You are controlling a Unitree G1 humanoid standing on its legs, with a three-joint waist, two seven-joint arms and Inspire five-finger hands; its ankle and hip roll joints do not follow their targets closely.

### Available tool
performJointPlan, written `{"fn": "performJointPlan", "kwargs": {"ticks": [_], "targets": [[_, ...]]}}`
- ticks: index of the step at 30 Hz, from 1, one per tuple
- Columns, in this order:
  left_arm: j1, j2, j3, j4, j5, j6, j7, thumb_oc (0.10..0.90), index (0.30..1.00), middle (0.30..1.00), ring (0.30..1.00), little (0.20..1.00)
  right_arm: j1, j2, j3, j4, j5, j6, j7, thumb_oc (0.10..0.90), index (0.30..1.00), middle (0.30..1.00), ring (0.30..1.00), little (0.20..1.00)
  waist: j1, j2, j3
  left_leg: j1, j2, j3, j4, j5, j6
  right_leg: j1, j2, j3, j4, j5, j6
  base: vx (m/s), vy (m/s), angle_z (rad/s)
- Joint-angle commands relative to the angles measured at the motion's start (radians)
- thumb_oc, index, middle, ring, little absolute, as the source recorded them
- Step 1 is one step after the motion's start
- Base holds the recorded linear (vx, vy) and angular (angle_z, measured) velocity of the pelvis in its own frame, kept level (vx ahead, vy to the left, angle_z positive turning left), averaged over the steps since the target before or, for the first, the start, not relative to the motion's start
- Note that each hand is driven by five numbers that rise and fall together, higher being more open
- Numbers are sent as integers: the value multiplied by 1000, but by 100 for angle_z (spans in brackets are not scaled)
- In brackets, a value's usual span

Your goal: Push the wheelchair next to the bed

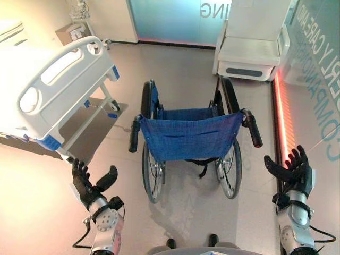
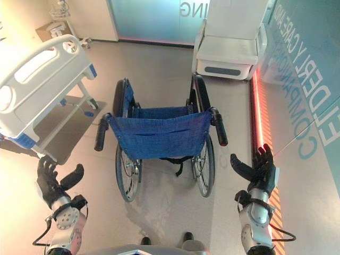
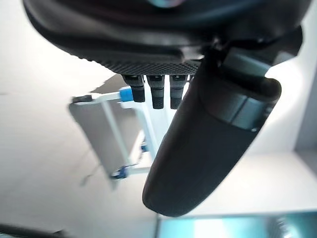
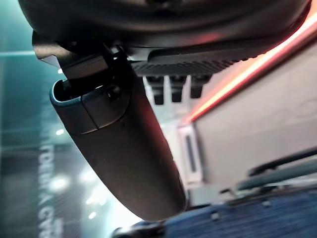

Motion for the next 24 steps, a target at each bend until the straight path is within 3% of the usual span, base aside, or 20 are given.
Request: {"fn": "performJointPlan", "kwargs": {"ticks": [1,7,10,15,18,24], "targets": [[-152,129,45,-103,70,-112,-3,800,900,900,900,900,-149,-80,-89,-124,-75,-143,-52,800,900,900,900,900,-2,-38,-21,9,-68,-34,11,-43,15,42,29,4,23,-40,-37,25,5,4],[-198,140,25,-217,6,-71,-123,800,900,900,900,900,-179,-84,-69,-231,-91,-147,-11,800,900,900,900,900,0,-38,-19,10,-70,-39,11,-42,16,43,28,7,25,-41,-35,0,0,0],[-226,130,-3,-276,-65,-149,-266,800,900,900,900,900,-207,-73,-47,-282,-76,-168,23,800,900,900,900,900,2,-40,-20,9,-71,-38,11,-44,18,42,28,10,25,-42,-34,0,0,0],[-274,118,-54,-319,-24,-204,-263,800,900,900,900,900,-258,-47,-7,-306,-103,-212,-10,800,900,900,900,900,5,-40,-26,15,-69,-37,11,-47,18,48,32,14,22,-41,-34,23,-1,0],[-290,117,-71,-323,-20,-187,-264,800,900,900,900,900,-266,-38,10,-322,-106,-209,-5,800,900,900,900,900,3,-41,-29,17,-69,-35,11,-46,17,50,32,17,23,-42,-35,10,2,0],[-318,126,-113,-285,-42,-103,-323,800,900,900,900,900,-288,-28,60,-321,-76,-129,102,800,900,900,900,900,2,-41,-31,23,-69,-27,11,-48,18,52,32,20,24,-42,-32,0,0,0]]}}
